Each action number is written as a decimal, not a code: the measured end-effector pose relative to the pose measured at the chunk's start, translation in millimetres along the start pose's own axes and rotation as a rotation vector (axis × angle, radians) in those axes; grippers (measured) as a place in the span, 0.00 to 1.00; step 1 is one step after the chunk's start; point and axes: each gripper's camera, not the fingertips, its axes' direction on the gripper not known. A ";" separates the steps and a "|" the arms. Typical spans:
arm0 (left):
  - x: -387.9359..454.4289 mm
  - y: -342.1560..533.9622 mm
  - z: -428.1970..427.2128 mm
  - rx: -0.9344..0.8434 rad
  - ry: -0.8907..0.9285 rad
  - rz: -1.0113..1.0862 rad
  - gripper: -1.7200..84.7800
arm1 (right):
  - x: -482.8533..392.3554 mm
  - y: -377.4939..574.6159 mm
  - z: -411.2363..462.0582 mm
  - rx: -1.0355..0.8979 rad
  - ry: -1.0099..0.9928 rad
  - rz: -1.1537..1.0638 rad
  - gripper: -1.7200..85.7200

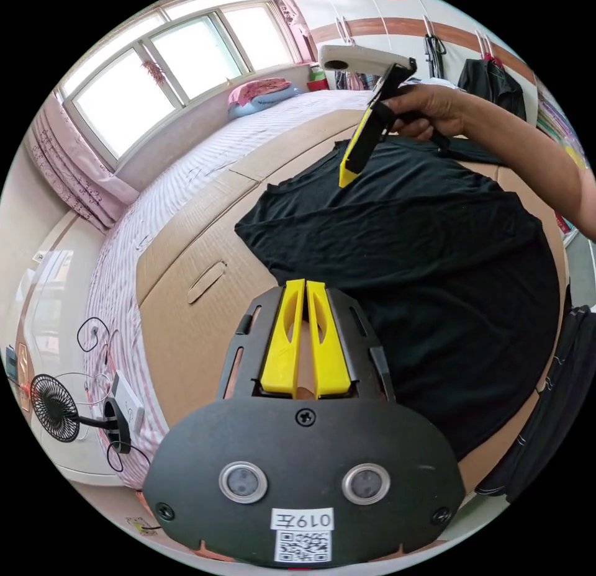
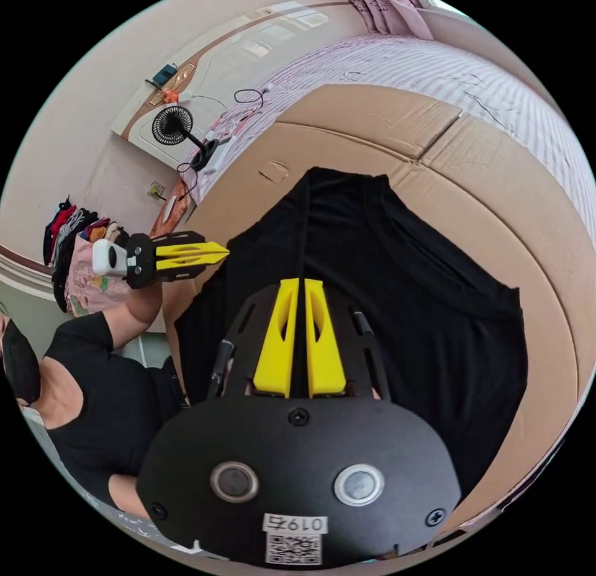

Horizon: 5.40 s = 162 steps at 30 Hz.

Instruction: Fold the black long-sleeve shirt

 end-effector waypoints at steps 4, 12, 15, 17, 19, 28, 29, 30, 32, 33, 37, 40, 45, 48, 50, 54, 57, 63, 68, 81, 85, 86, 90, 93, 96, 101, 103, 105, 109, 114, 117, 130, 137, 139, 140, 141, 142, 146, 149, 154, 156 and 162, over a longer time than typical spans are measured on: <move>-9.3 1.0 -9.5 -0.023 -0.017 -0.016 0.03 | -32.8 64.9 -16.7 0.112 0.066 -0.024 0.02; 35.7 12.6 -68.2 0.113 0.195 0.234 0.03 | -151.0 173.6 -7.1 0.188 0.229 -0.291 0.01; 57.7 8.2 -73.3 0.088 0.187 0.337 0.03 | -180.3 199.7 5.5 0.126 0.185 -0.374 0.01; 61.0 4.0 -75.5 0.079 0.237 0.371 0.03 | -198.0 214.4 19.7 0.027 0.211 -0.417 0.01; 55.8 0.5 -76.5 0.069 0.290 0.356 0.03 | -204.9 222.8 28.1 -0.023 0.247 -0.420 0.01; 23.8 -15.6 -91.7 0.024 0.318 0.362 0.03 | -205.0 242.2 24.3 -0.085 0.176 -0.432 0.01; 14.7 -19.8 -95.8 0.034 0.316 0.356 0.03 | -202.1 239.4 13.3 -0.069 0.185 -0.442 0.01; 8.9 -22.4 -97.9 0.044 0.314 0.347 0.03 | -199.8 237.2 6.1 -0.049 0.194 -0.443 0.01; -19.4 -36.8 -103.6 0.089 0.299 0.272 0.03 | -183.1 221.9 -26.0 0.040 0.229 -0.429 0.01; -27.0 -41.4 -104.2 0.099 0.300 0.250 0.03 | -177.3 216.0 -32.9 0.052 0.243 -0.422 0.01; -76.5 -80.6 -105.5 0.207 0.264 0.106 0.03 | -128.7 162.0 -69.3 0.182 0.437 -0.352 0.01; -123.7 -120.4 -91.9 0.202 0.187 -0.035 0.04 | -83.3 111.4 -78.8 0.197 0.411 -0.312 0.01; -209.0 -185.0 -51.6 0.140 0.099 -0.191 0.05 | -14.6 41.1 -67.5 0.126 0.339 -0.243 0.03; -245.0 -218.2 -17.8 0.060 0.169 -0.131 0.08 | 14.5 14.2 -57.6 0.072 0.314 -0.237 0.06; -266.0 -236.5 -0.5 0.030 0.235 -0.084 0.10 | 32.7 0.5 -53.1 0.043 0.290 -0.247 0.07; -290.7 -258.9 12.8 0.021 0.285 -0.059 0.10 | 55.2 -14.8 -47.7 0.001 0.275 -0.260 0.07; -302.5 -275.9 20.3 0.004 0.338 -0.027 0.10 | 70.0 -24.7 -46.1 -0.016 0.249 -0.268 0.07; -320.1 -302.6 25.2 -0.026 0.340 -0.007 0.08 | 94.4 -37.7 -44.8 -0.048 0.231 -0.288 0.04; -330.8 -320.5 21.9 -0.026 0.331 0.005 0.05 | 112.9 -46.5 -45.1 -0.062 0.242 -0.300 0.01; -356.5 -358.3 13.1 -0.048 0.264 -0.025 0.04 | 164.9 -53.8 -63.6 -0.006 0.228 -0.262 0.06; -364.5 -367.2 12.0 -0.054 0.280 -0.037 0.03 | 187.1 -45.3 -81.4 -0.010 0.195 -0.262 0.06; -365.6 -369.7 11.6 -0.054 0.281 -0.036 0.03 | 192.9 -43.1 -83.5 -0.023 0.186 -0.263 0.06; -366.7 -376.1 10.8 -0.050 0.275 -0.034 0.04 | 206.5 -39.6 -79.5 -0.078 0.189 -0.264 0.04; -368.2 -380.9 10.6 -0.055 0.275 -0.041 0.04 | 212.9 -37.7 -78.0 -0.070 0.228 -0.261 0.02; -369.5 -385.0 9.9 -0.060 0.264 -0.055 0.06 | 219.3 -36.7 -81.5 -0.050 0.249 -0.253 0.01; -366.8 -389.7 8.1 -0.069 0.239 -0.068 0.08 | 229.9 -24.1 -96.4 -0.040 0.230 -0.250 0.03; -367.6 -390.9 7.7 -0.072 0.251 -0.079 0.09 | 237.1 -14.8 -111.1 -0.003 0.216 -0.239 0.04; -369.0 -391.5 6.8 -0.063 0.270 -0.088 0.09 | 249.5 -4.1 -127.9 0.037 0.212 -0.197 0.05; -369.8 -392.4 5.5 -0.045 0.275 -0.109 0.09 | 283.0 25.5 -159.8 0.089 0.237 -0.077 0.08; -358.8 -393.2 7.8 -0.034 0.289 -0.099 0.10 | 308.2 54.2 -169.3 0.053 0.278 0.005 0.10; -346.3 -394.9 13.9 -0.058 0.264 -0.074 0.09 | 314.1 65.4 -168.6 0.026 0.283 0.021 0.10; -303.1 -380.3 28.1 -0.070 0.206 -0.093 0.10 | 299.6 106.1 -186.6 0.073 0.281 0.032 0.08; -288.8 -362.0 29.6 -0.046 0.233 -0.157 0.10 | 279.3 145.4 -212.1 0.111 0.278 0.045 0.09; -281.9 -357.1 30.2 -0.040 0.236 -0.160 0.10 | 274.9 153.7 -215.4 0.091 0.267 0.048 0.09; -275.9 -353.6 31.3 -0.039 0.236 -0.159 0.10 | 271.8 159.1 -216.0 0.072 0.267 0.048 0.09; -272.5 -351.8 32.2 -0.040 0.236 -0.157 0.10 | 269.9 161.9 -216.1 0.063 0.266 0.046 0.08; -264.9 -348.1 34.3 -0.043 0.240 -0.148 0.10 | 267.0 167.3 -215.9 0.045 0.271 0.052 0.08; -236.7 -334.5 45.6 -0.070 0.215 -0.124 0.10 | 250.8 186.3 -215.6 0.022 0.325 0.045 0.02; -222.0 -323.6 51.7 -0.066 0.202 -0.150 0.10 | 240.1 198.7 -218.8 0.038 0.337 0.065 0.02; -196.8 -304.7 53.3 -0.041 0.157 -0.182 0.10 | 218.4 223.5 -225.4 0.051 0.331 0.083 0.07; -187.1 -296.0 50.0 -0.025 0.120 -0.199 0.10 | 208.5 236.0 -231.6 0.065 0.365 0.103 0.09; -135.9 -250.6 7.9 0.094 -0.061 -0.212 0.10 | 143.9 297.4 -270.5 0.192 0.525 0.180 0.06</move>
